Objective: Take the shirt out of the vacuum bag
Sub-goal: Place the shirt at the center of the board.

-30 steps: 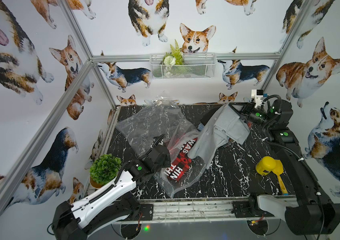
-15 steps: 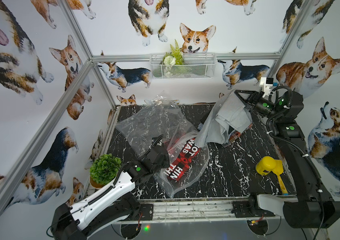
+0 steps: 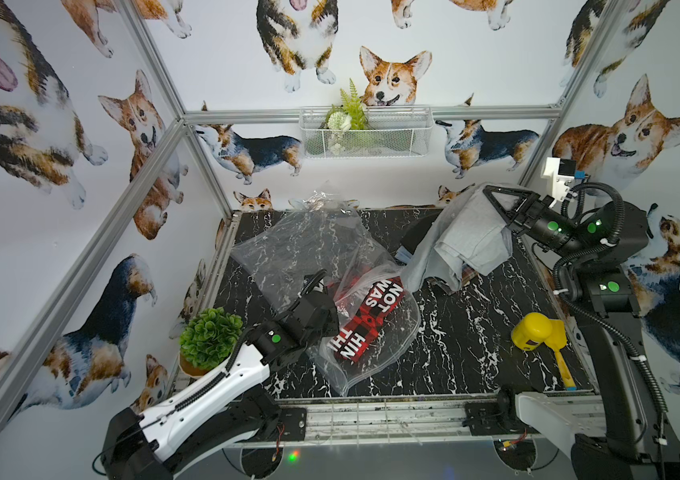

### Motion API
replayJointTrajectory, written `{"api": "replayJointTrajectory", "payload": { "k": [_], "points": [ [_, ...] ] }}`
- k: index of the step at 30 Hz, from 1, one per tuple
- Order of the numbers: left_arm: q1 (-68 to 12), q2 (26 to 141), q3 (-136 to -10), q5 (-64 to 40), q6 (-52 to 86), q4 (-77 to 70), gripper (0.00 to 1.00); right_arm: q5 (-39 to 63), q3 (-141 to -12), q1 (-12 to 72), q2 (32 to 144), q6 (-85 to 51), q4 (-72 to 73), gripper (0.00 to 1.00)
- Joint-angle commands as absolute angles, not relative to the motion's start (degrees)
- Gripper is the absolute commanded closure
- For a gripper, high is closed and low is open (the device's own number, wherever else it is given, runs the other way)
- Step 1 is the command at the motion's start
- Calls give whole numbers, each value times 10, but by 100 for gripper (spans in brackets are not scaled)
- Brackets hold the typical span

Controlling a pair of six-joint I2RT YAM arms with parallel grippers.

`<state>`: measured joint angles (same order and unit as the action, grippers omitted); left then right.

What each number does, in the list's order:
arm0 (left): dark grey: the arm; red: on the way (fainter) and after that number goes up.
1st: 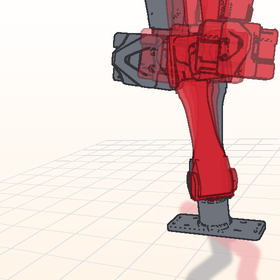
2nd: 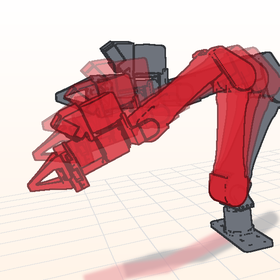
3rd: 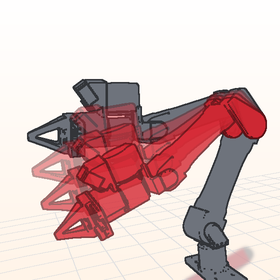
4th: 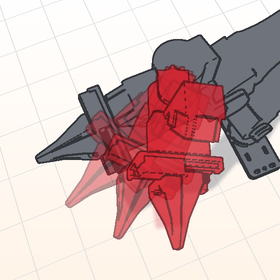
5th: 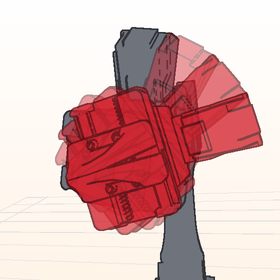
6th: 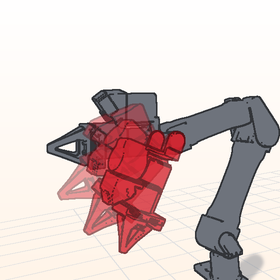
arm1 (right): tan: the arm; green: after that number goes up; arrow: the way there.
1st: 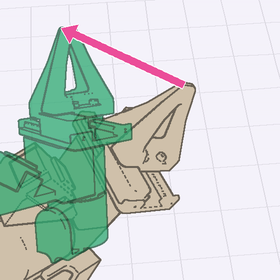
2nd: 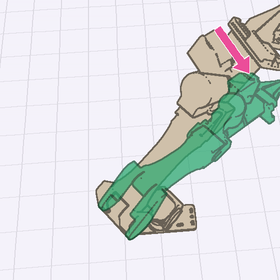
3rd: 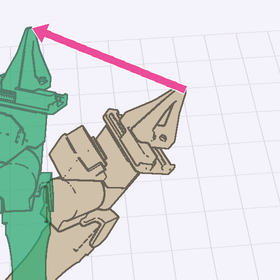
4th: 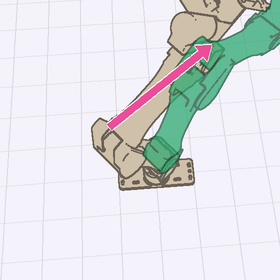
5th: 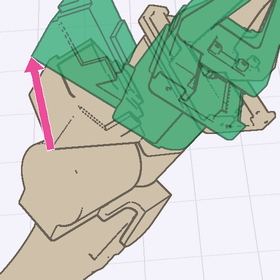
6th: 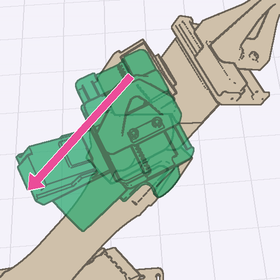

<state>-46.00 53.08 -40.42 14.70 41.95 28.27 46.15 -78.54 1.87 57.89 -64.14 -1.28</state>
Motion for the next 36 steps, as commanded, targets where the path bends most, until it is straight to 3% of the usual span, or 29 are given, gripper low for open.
{"api": "replayJointTrajectory", "payload": {
  "k": [1,18,30,36],
  "points": [
    [-459,531,-404,143,431,275,100,426,-820,19,572,-594,-64,100],
    [-459,538,-393,128,438,252,100,240,-989,17,687,-420,-263,100],
    [-459,561,-373,101,462,211,100,238,-1119,17,818,-381,-328,100],
    [-459,562,-363,98,466,206,100,217,-1124,17,847,-367,-336,100]
  ]
}}
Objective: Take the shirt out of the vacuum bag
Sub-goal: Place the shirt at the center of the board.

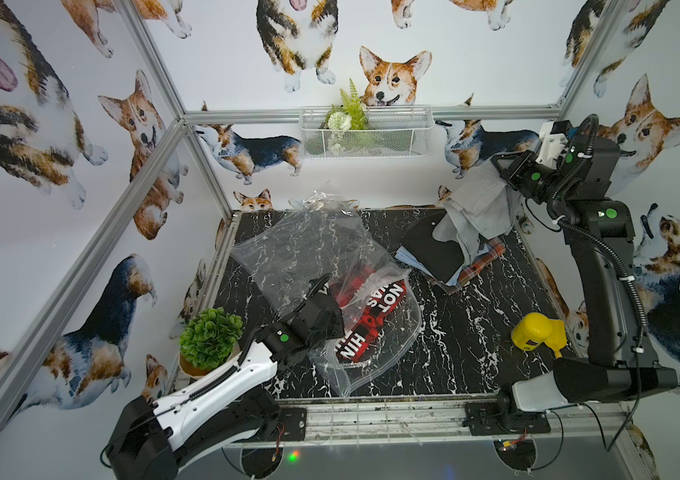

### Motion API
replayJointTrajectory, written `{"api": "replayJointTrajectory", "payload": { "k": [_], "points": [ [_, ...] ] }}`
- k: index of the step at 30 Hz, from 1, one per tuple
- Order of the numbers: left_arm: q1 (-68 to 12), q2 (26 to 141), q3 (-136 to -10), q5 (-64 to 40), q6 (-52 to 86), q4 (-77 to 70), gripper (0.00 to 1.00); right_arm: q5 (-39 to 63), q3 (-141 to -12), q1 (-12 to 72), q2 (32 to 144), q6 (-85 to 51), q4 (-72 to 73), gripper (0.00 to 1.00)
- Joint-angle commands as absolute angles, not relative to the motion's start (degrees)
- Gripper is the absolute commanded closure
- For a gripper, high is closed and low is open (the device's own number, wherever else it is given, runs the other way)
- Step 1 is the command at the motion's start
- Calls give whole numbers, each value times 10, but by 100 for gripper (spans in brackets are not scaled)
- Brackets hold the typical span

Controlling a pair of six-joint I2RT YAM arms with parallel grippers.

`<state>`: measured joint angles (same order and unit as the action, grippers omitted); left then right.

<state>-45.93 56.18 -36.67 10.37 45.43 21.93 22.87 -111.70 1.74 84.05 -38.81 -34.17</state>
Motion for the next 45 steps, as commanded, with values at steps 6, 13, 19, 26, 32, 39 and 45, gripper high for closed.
{"api": "replayJointTrajectory", "payload": {
  "k": [6,13,19,26,32,39,45],
  "points": [
    [-459,569,-364,91,465,201,100,187,-1156,17,860,-357,-368,100],
    [-459,571,-362,87,468,194,100,178,-1160,17,834,-351,-377,100],
    [-459,567,-363,83,471,196,100,178,-1166,17,835,-352,-386,100],
    [-459,565,-356,81,474,195,100,179,-1182,24,877,-354,-400,100],
    [-459,579,-357,74,476,184,100,158,-1213,35,903,-341,-437,100],
    [-459,599,-362,67,474,174,100,124,-1225,42,861,-321,-454,100],
    [-460,598,-370,65,475,177,100,106,-1178,42,819,-317,-448,100]
  ]
}}
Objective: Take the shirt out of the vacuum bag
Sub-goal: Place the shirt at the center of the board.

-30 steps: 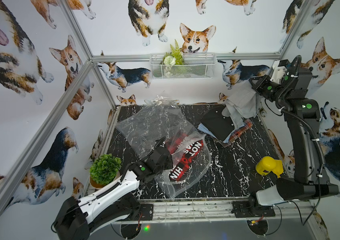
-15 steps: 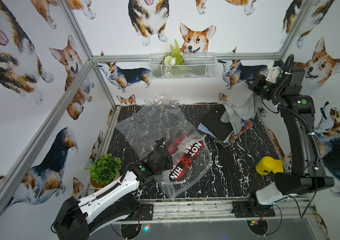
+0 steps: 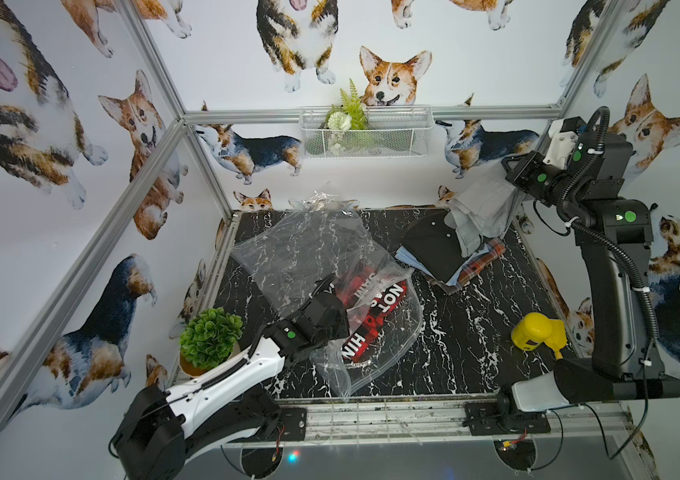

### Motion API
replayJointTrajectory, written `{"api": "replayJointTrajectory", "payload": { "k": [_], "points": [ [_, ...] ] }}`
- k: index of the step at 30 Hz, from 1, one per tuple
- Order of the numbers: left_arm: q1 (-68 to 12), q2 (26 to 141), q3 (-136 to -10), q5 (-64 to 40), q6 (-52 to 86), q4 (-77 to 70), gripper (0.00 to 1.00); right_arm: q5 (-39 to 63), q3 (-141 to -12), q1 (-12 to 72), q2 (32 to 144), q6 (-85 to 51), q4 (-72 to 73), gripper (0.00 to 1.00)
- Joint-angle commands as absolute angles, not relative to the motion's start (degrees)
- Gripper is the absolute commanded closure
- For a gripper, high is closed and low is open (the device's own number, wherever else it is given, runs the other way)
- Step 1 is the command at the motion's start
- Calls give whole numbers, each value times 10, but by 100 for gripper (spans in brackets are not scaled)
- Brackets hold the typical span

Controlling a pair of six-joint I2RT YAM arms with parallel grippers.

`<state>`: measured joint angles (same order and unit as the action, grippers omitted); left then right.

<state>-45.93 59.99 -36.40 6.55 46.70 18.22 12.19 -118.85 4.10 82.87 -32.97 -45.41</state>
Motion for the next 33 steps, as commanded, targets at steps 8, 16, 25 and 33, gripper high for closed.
{"api": "replayJointTrajectory", "payload": {
  "k": [8,16,25,33],
  "points": [
    [-460,589,-359,66,483,176,100,105,-1164,42,832,-318,-456,100],
    [-460,600,-362,73,476,176,100,127,-1229,71,945,-318,-470,100],
    [-459,618,-361,73,462,180,100,120,-1349,87,1086,-310,-510,100],
    [-459,645,-383,67,434,198,100,150,-1386,88,1165,-325,-475,100]
  ]
}}
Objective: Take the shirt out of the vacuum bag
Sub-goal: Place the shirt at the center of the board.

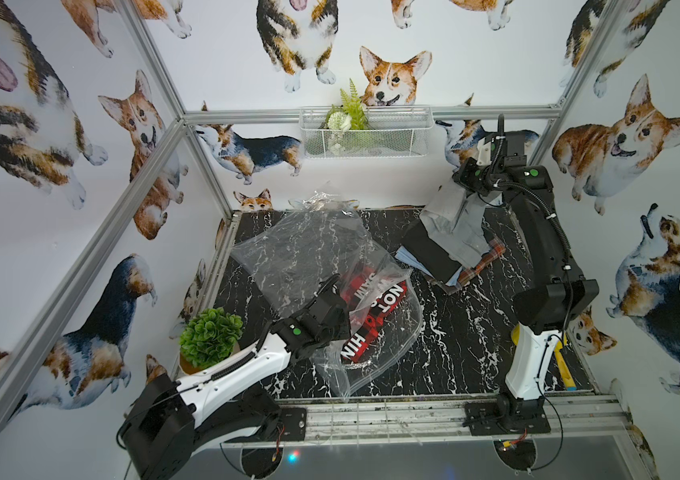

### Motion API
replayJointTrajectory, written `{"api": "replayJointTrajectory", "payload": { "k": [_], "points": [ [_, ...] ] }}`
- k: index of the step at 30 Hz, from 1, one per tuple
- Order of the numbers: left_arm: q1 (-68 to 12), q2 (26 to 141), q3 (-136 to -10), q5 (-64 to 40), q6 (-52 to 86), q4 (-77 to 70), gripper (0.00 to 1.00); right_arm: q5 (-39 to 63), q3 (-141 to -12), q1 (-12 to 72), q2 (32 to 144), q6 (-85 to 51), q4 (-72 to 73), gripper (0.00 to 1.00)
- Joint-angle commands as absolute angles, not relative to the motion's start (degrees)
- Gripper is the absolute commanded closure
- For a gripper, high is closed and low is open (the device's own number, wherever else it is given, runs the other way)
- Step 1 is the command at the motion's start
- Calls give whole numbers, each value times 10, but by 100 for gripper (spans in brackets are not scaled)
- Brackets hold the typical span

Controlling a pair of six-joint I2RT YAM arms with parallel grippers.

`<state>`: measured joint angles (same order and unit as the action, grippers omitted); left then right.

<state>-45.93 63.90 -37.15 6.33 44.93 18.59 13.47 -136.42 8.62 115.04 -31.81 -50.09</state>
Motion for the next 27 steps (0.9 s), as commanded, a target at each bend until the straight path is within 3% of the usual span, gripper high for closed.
{"api": "replayJointTrajectory", "payload": {
  "k": [1,8,16,27],
  "points": [
    [-459,648,-387,68,429,203,100,154,-1398,88,1175,-328,-475,100],
    [-459,663,-405,66,405,223,100,189,-1390,91,1200,-337,-435,100],
    [-459,668,-402,57,387,237,100,226,-1045,45,1069,-389,-195,100],
    [-459,684,-402,35,384,229,100,217,-806,8,945,-404,-77,100]
  ]
}}
